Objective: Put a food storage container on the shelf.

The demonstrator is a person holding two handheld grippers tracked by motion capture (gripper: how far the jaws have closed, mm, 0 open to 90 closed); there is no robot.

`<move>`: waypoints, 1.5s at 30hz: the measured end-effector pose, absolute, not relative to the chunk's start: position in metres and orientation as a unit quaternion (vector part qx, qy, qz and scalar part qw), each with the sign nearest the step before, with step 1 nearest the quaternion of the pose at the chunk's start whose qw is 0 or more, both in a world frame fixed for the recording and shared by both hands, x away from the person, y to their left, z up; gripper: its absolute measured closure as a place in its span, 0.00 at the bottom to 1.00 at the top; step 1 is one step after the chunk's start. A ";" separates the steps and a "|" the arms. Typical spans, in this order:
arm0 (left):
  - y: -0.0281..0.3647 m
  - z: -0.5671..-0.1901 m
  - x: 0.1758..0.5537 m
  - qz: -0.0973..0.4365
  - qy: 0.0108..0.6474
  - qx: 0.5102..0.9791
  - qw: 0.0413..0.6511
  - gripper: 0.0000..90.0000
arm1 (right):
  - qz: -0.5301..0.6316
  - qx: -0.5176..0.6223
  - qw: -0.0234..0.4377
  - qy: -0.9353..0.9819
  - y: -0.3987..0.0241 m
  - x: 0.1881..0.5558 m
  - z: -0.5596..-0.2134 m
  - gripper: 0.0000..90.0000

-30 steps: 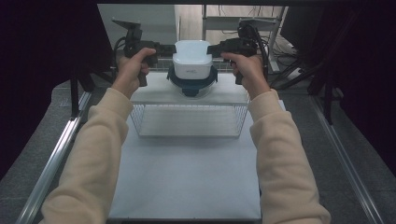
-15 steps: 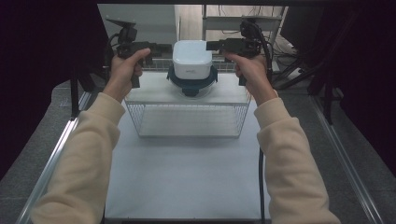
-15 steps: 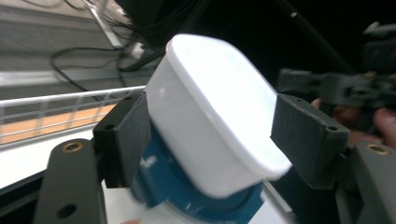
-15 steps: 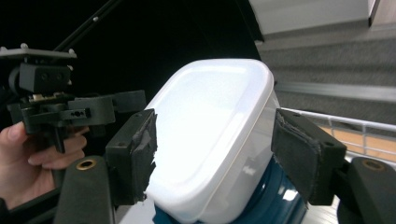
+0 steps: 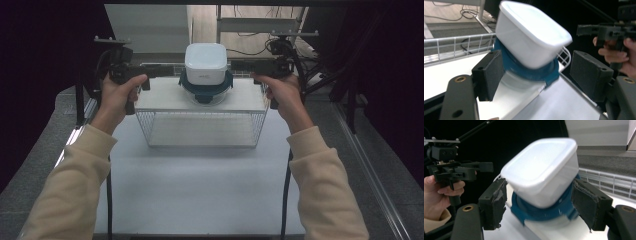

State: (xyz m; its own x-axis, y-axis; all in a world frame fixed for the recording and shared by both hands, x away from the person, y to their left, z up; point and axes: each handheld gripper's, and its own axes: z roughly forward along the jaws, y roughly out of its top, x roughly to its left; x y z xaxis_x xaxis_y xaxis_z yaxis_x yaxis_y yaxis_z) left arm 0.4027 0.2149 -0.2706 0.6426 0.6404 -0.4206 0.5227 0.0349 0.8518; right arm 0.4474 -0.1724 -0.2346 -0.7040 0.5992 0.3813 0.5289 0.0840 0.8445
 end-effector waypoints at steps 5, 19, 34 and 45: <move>0.219 -0.284 0.373 0.062 0.403 0.708 0.576 0.29 | 0.557 0.371 0.045 0.742 -0.188 0.423 -0.244 0.33; 0.229 -0.356 0.309 0.064 0.414 0.723 0.550 0.29 | 0.533 0.329 0.071 0.776 -0.209 0.356 -0.297 0.33; 0.216 -0.421 0.260 0.085 0.417 0.748 0.510 0.29 | 0.483 0.338 0.082 0.803 -0.213 0.314 -0.393 0.28; 0.213 -0.461 0.257 0.076 0.438 0.758 0.477 0.29 | 0.447 0.361 0.075 0.815 -0.220 0.305 -0.439 0.27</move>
State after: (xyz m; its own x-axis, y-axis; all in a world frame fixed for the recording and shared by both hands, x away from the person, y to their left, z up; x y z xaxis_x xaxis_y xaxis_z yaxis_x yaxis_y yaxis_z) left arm 0.2570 0.2126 -0.4608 0.6049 0.7363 -0.3033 0.5920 -0.1611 0.7897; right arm 0.3048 -0.2204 -0.4385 -0.7285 0.6551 0.2002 0.5208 0.3398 0.7832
